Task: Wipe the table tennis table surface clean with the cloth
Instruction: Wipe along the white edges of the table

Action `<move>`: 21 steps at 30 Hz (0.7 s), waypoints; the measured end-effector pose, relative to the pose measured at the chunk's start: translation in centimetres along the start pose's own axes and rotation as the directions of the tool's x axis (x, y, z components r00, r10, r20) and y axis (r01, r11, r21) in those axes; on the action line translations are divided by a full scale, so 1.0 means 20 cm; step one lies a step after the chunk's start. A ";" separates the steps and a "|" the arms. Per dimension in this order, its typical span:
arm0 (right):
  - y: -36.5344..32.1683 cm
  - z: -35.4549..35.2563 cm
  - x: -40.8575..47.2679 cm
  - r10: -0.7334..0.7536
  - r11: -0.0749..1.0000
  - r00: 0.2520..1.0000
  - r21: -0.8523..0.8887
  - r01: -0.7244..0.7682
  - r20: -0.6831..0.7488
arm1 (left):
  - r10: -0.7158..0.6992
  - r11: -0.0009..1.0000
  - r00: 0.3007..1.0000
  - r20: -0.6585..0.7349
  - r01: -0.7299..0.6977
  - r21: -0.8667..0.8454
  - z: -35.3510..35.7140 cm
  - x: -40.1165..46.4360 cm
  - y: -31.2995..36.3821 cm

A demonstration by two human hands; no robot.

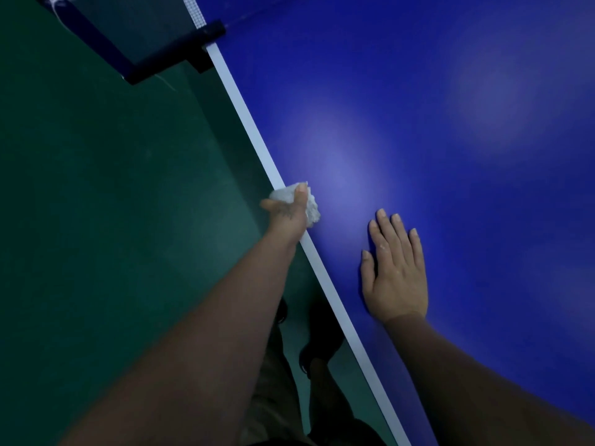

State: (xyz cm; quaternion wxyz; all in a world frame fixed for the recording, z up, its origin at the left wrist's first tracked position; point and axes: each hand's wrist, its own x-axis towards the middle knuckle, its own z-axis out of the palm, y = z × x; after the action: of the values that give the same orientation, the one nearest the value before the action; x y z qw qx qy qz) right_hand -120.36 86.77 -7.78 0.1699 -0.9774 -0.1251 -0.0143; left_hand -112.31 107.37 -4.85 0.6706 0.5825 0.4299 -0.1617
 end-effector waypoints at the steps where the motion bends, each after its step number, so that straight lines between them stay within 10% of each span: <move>1: 0.00 0.00 0.00 0.002 1.000 1.000 0.003 -0.002 0.003 | 0.055 0.998 0.998 -0.003 -0.055 0.026 -0.01 0.05 0.06; 12: -0.04 -0.02 0.07 0.036 0.999 0.999 0.028 -0.035 -0.028 | -0.020 0.999 0.987 -0.161 0.024 0.024 -0.11 0.39 0.22; 21: -0.39 0.12 1.01 -0.007 0.983 0.998 0.184 0.020 -0.070 | -0.104 0.994 0.989 -0.109 0.105 0.003 -0.09 0.32 0.28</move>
State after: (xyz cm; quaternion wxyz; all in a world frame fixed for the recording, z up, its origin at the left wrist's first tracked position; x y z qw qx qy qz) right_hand -102.73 99.52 -6.06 0.2637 -0.9555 -0.1268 -0.0374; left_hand -105.38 112.36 -6.06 0.6343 0.5700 0.4950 -0.1665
